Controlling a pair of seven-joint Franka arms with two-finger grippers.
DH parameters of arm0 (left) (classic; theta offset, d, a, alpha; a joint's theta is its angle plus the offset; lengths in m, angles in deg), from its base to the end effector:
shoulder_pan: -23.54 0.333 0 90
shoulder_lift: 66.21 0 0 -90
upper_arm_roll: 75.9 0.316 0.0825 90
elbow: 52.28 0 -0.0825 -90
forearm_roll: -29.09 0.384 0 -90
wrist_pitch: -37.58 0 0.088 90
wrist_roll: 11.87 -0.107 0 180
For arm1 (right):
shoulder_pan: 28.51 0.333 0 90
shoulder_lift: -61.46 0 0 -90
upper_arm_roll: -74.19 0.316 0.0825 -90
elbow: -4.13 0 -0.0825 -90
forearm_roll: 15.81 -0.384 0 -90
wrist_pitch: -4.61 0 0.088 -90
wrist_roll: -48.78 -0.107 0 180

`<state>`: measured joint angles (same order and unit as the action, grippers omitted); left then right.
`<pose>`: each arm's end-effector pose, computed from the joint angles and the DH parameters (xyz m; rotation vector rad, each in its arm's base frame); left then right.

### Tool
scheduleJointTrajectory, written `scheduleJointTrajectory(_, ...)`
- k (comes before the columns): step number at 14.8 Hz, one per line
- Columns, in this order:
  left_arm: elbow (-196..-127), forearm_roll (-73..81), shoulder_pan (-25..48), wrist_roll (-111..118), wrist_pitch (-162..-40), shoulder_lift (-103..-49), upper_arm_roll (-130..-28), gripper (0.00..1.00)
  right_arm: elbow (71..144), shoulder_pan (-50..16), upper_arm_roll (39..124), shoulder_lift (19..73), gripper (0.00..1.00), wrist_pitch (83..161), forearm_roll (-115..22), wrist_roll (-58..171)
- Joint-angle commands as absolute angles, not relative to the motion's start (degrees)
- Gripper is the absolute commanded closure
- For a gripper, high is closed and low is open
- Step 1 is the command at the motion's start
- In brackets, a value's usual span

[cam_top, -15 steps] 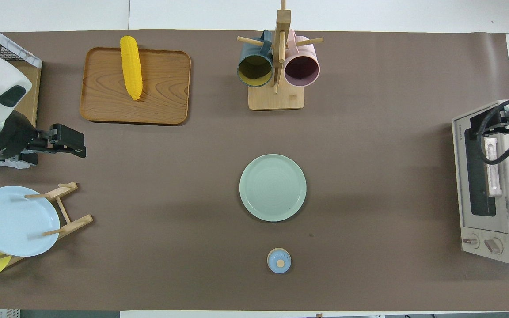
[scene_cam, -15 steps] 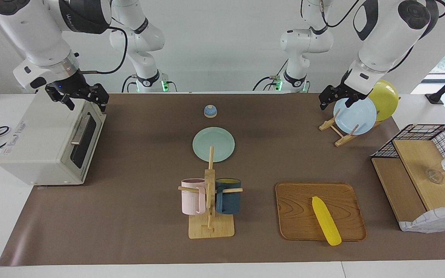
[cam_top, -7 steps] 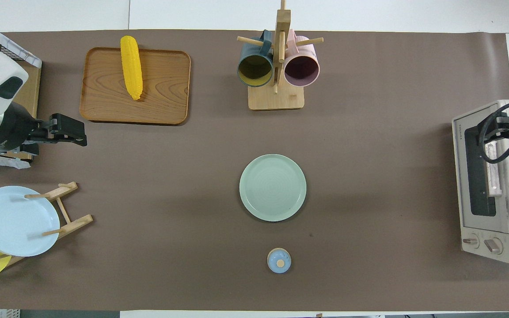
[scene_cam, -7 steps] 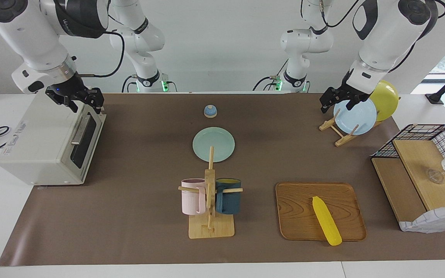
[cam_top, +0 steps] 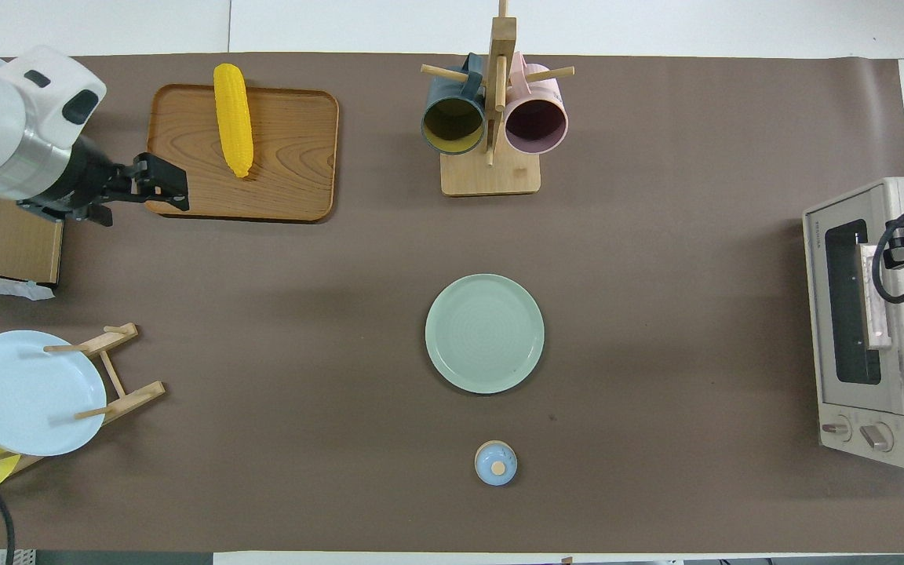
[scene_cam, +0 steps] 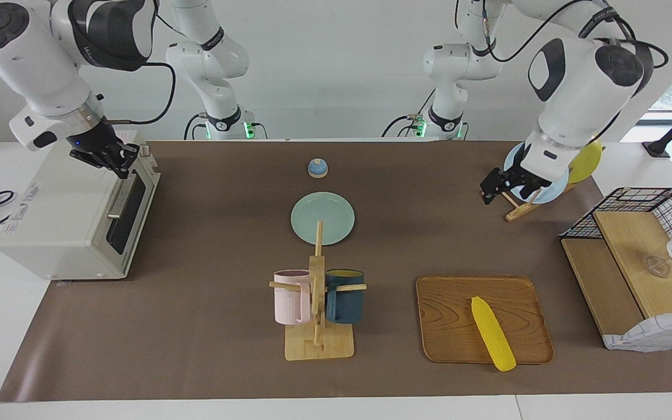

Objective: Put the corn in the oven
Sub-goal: 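Reach the left gripper to the yellow corn on the wooden tray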

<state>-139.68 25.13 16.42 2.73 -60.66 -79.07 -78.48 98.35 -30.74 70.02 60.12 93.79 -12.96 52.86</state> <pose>0.6179 -0.1095 0.5259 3.0678 0.1498 -0.0779 0.5516 -0.0669 0.5760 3.0948 -0.0596 -0.1790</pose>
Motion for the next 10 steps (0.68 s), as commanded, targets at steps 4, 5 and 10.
scheduleJointTrajectory(4,-118.3,25.1,16.4,2.8,-64.3,-101.2,-78.8,0.00,101.2,-30.3,70.6,62.4,1.00,95.2,-10.0,49.8)
scheduleJointTrajectory(5,-113.9,25.2,16.3,2.7,-64.5,-105.3,-78.7,0.00,102.1,-30.4,70.6,62.6,1.00,95.7,-10.0,48.9)
scheduleJointTrajectory(10,-110.2,26.6,16.7,1.3,-74.3,-112.3,-78.4,0.00,106.3,-30.3,70.6,64.4,1.00,99.1,-9.8,42.3)
